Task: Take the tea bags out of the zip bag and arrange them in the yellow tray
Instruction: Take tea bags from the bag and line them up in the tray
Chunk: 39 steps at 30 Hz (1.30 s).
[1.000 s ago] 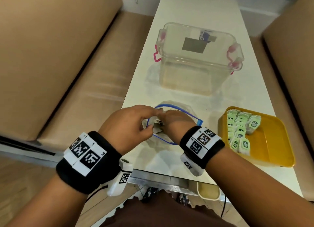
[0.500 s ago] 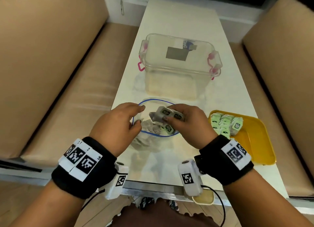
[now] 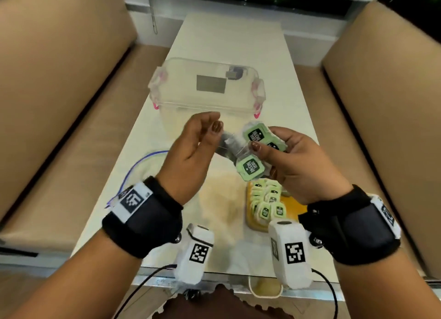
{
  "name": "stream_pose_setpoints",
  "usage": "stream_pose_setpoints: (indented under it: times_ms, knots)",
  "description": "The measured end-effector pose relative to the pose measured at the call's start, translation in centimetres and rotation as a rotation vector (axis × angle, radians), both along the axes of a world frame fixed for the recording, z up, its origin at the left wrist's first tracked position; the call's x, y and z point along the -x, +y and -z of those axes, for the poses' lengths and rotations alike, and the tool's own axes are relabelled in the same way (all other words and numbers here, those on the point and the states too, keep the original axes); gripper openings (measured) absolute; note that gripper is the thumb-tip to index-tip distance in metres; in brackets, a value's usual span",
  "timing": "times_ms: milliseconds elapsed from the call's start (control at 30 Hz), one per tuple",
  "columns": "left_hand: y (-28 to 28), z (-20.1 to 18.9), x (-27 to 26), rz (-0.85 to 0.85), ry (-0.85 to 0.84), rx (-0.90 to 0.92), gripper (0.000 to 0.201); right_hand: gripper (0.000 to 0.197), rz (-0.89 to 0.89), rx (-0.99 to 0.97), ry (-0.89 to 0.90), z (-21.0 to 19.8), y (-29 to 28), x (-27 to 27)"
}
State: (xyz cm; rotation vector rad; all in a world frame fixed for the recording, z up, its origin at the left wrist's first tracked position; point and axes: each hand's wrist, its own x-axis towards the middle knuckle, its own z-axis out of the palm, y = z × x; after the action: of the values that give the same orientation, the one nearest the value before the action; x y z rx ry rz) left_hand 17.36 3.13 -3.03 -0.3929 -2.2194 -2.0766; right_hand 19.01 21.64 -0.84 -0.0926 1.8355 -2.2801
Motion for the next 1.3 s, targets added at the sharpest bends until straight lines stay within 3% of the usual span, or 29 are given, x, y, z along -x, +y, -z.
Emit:
stream_pose_setpoints:
  times_ms: [133, 200, 267, 333, 500, 600, 667, 800, 933, 1133, 1300]
  knots:
    - [5.0, 0.7, 0.3, 0.26, -0.605, -0.315, 0.061, 0.028, -0.038, -0.023, -0.001, 0.8, 2.9, -0.6]
    - [6.6, 1.3, 0.0, 0.377, -0.765, -0.444, 0.073, 0.024, -0.017, -0.111, 0.021, 1.8, 4.0, -0.7]
    - [8.1, 1.6, -0.3, 0.374, -0.822, -0.5, 0.069, 0.016, 0.062, -0.272, 0.093, 2.8, 5.0, -0.4]
    - [9.5, 2.0, -0.3, 0.341, -0.841, -0.524, 0.06, 0.01, 0.136, -0.443, 0.172, 3.8, 5.8, -0.1]
    - [11.5, 3.1, 0.2, 0.281, -0.83, -0.519, 0.045, 0.012, 0.196, -0.64, 0.196, 5.6, 6.9, 0.4]
    - [11.9, 3.7, 0.6, 0.261, -0.825, -0.534, 0.031, 0.021, 0.202, -0.931, 0.275, 6.3, 7.5, 0.7]
    - [12.0, 4.1, 0.7, 0.266, -0.824, -0.515, 0.025, 0.027, 0.183, -1.008, 0.269, 6.5, 7.7, 0.7]
    - [11.6, 5.1, 0.9, 0.226, -0.781, -0.468, 0.017, 0.028, 0.134, -0.907, 0.209, 6.5, 8.2, 0.5]
    - [11.2, 5.7, 1.4, 0.224, -0.723, -0.427, 0.015, 0.021, 0.213, -0.681, 0.136, 6.8, 8.9, 0.2]
    - [11.3, 6.6, 1.2, 0.234, -0.645, -0.386, 0.009, 0.005, 0.262, -0.597, 0.137, 6.9, 9.5, -0.3]
    - [11.6, 7.3, 0.8, 0.21, -0.607, -0.385, 0.007, 0.012, 0.316, -0.504, 0.094, 6.4, 10.3, -1.0]
